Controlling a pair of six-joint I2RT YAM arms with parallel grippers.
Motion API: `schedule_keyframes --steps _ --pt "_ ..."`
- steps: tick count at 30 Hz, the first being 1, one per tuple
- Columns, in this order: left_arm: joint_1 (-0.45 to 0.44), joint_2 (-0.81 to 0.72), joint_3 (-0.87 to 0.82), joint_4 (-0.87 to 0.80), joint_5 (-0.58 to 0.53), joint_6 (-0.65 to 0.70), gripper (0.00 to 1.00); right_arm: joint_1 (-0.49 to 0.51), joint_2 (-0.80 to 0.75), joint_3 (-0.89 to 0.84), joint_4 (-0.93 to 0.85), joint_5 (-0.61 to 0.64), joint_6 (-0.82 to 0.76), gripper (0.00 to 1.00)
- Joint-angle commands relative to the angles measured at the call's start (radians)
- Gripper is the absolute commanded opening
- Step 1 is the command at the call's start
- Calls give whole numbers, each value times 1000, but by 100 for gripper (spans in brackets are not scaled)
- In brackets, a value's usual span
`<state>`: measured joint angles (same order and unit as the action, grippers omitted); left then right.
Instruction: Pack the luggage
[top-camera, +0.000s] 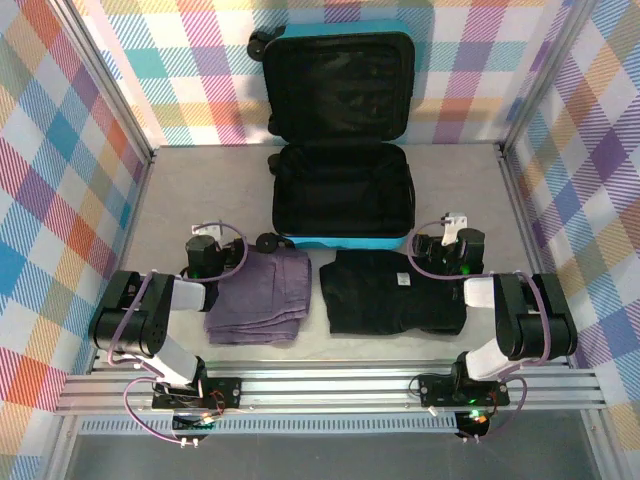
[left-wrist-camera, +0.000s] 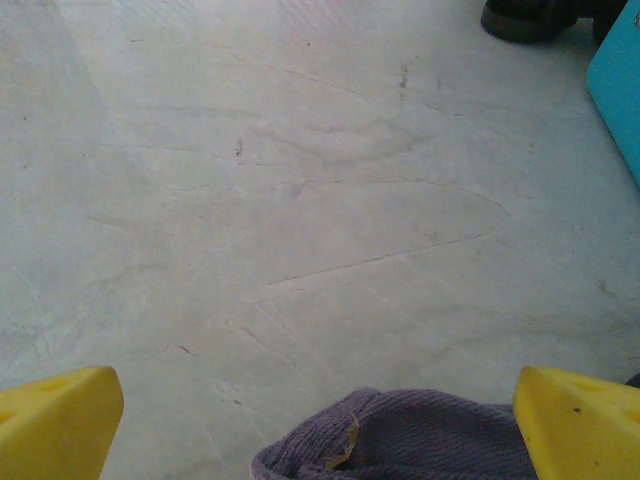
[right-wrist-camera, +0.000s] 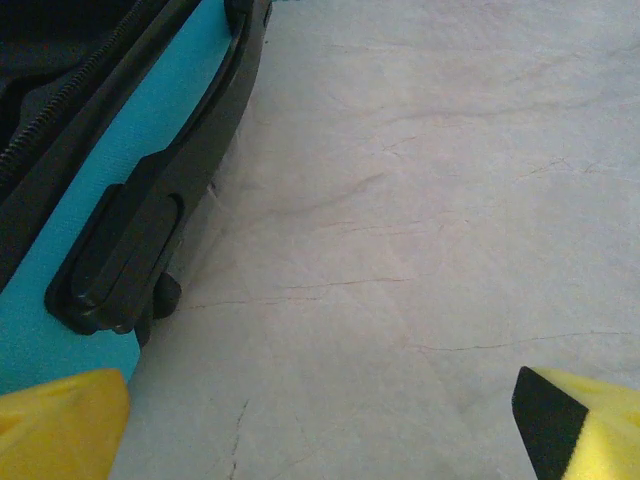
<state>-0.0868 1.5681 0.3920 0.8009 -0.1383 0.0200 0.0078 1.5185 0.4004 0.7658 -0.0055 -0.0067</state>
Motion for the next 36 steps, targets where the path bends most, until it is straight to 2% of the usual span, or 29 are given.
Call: schedule_keyframes --steps 1,33,36 --pt "12 10 24 49 19 12 100 -8 12 19 40 -21 19 99" --pt "12 9 21 55 19 14 100 -7 8 18 47 -10 24 99" --pt "-1 -66 53 -65 -39 12 100 -8 -96 24 -56 45 47 99"
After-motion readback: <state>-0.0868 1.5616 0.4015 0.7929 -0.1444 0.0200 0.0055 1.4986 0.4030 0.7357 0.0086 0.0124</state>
